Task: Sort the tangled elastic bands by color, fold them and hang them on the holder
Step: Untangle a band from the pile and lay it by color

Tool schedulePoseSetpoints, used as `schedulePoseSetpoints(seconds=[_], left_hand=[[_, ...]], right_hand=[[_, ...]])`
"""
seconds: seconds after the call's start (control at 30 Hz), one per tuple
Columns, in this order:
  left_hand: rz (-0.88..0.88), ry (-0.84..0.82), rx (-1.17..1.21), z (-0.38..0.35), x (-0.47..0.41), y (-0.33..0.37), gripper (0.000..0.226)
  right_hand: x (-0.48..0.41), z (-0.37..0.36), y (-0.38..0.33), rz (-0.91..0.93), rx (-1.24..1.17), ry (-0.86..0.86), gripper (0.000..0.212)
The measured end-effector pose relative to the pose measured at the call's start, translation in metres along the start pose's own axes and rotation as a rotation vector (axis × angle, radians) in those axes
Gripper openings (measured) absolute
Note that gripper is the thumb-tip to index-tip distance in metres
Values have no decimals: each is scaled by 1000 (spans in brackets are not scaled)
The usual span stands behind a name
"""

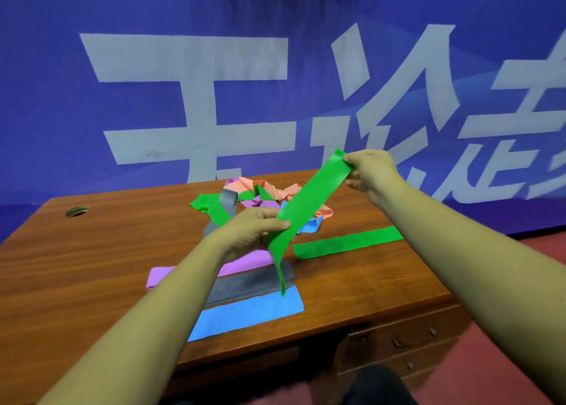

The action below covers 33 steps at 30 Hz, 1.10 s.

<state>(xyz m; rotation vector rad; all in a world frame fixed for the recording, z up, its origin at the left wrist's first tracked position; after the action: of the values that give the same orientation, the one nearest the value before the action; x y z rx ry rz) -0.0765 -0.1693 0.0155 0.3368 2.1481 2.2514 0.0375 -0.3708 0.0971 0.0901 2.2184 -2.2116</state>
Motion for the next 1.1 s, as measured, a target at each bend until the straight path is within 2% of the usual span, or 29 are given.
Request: schedulePoseSetpoints(seconds=[0.17,0.3,0.43,0.5,0.67,0.9,1.1], left_hand=[[91,-35,-46,-4,-8,-22,15],[159,-50,-63,-6,-18,-41,22],[181,81,-58,4,-37,-60,18],[176,176,-132,11,-47,-67,12],[110,325,-389,14,-68,-70,5],[75,401,-712,10,-93,-72,7],[72,406,-914,-1,-100,-78,22]], right_hand=[[-14,66,70,-142,2,174,16],[-15,99,110,-180,41,244,2],[-21,121,131,-159,75,256,19],[-25,133,138,-135,123,268,22],[-41,155,157,-112,276,250,17],[-71,164,170,-58,498,281,10],[-79,159,185,-19,721,220,10]])
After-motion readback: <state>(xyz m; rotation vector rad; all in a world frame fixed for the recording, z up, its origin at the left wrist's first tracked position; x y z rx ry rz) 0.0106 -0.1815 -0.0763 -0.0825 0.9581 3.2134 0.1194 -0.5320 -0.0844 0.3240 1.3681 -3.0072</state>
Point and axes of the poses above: each hand's wrist, its own x-axis away from the middle knuckle, its own z-axis out of the back of the hand, y = z × x, the point moved 9 cm from there along -x, towards the middle knuckle, and after that the axes turned 1 degree about z, right-handed, at the moved point
